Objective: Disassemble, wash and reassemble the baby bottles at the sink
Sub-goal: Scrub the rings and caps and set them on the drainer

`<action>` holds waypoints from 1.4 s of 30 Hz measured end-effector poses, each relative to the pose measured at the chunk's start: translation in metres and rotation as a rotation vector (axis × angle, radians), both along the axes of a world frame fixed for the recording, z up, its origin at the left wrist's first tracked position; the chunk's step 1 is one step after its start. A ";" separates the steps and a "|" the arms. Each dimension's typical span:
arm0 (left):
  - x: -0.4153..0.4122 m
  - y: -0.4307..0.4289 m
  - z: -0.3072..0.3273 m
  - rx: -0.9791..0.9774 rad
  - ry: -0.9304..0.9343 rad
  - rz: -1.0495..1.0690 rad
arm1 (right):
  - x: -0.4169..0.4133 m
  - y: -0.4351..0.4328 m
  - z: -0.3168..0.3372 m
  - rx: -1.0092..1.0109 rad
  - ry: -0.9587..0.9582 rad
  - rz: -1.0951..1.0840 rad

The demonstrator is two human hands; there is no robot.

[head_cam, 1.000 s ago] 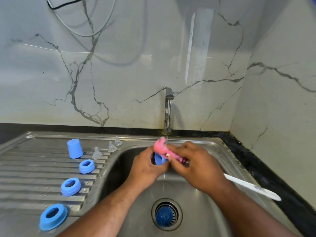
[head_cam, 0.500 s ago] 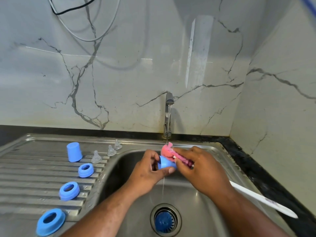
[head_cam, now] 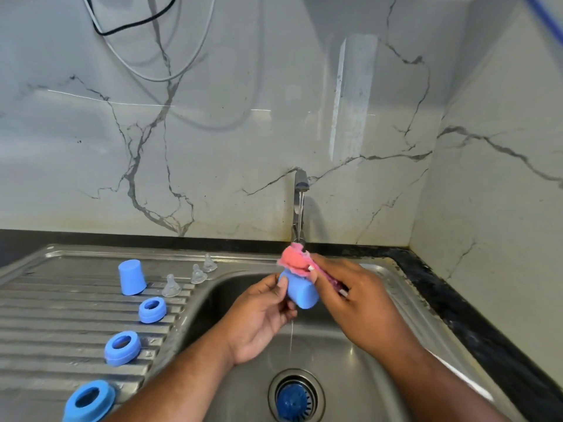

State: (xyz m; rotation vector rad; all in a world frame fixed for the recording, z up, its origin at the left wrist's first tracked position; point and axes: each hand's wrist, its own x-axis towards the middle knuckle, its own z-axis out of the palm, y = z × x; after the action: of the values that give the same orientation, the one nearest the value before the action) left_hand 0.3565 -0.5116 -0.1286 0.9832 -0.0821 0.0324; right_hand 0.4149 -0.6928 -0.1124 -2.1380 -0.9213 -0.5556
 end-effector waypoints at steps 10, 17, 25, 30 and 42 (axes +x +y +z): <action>-0.005 -0.008 0.014 -0.239 0.006 -0.065 | -0.001 -0.004 0.004 -0.018 -0.039 -0.080; -0.004 -0.012 0.017 -0.287 0.090 0.042 | -0.002 -0.001 0.003 -0.015 -0.086 -0.063; -0.003 -0.017 0.006 -0.078 0.326 0.315 | -0.010 -0.002 0.005 -0.122 -0.217 0.020; -0.005 -0.018 0.011 -0.082 0.343 0.288 | -0.001 -0.003 -0.001 -0.120 -0.139 -0.057; -0.005 -0.015 0.012 -0.122 0.316 0.284 | -0.009 0.000 0.001 -0.178 -0.129 -0.046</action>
State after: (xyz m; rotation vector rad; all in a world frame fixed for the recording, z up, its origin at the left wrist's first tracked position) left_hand 0.3512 -0.5269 -0.1164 0.8614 0.3469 0.1401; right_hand 0.4061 -0.6933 -0.1111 -2.3089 -1.0274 -0.6632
